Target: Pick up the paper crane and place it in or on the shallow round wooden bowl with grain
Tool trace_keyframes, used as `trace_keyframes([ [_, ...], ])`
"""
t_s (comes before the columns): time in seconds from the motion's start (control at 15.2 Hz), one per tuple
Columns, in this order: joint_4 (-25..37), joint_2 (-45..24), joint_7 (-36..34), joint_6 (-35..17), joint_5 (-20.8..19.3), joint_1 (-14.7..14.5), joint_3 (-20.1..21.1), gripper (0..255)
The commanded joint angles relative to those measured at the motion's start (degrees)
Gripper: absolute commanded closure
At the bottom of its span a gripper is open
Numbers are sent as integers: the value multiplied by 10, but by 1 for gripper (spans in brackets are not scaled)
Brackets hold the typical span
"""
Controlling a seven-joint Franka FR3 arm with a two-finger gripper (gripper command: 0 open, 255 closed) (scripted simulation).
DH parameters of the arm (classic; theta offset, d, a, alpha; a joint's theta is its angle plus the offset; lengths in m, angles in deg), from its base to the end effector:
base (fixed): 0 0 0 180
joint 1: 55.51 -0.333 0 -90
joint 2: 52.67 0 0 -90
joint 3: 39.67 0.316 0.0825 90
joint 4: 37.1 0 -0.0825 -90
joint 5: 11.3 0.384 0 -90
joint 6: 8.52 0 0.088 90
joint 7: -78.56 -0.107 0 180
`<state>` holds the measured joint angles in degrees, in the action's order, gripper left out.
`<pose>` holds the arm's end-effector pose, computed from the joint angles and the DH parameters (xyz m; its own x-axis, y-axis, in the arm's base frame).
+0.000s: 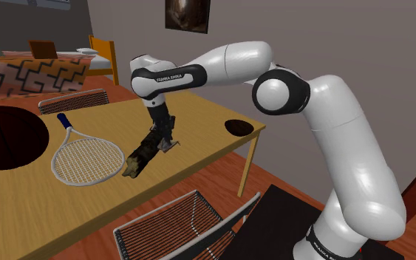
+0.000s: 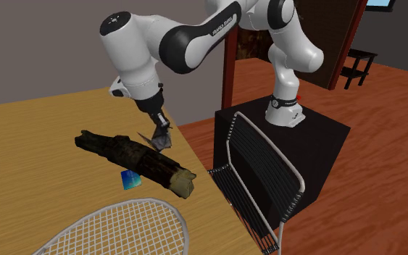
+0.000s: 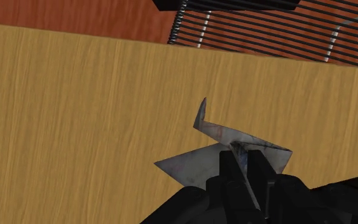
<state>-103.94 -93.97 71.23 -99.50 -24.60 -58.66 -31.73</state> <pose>0.7095 0.0878 0.3504 0.9610 0.0572 -0.2705 0.1049 -0.9807 0.1652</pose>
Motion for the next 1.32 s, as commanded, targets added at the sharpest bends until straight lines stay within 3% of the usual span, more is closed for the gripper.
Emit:
trace_keyframes([
  [0.0, 7, 5, 1, 12, 1, -1, 0, 255],
  [0.73, 88, 7, 14, 93, 2, -7, 0, 255],
  [1.25, -47, 95, 90, 33, -2, 69, -19, 255],
])
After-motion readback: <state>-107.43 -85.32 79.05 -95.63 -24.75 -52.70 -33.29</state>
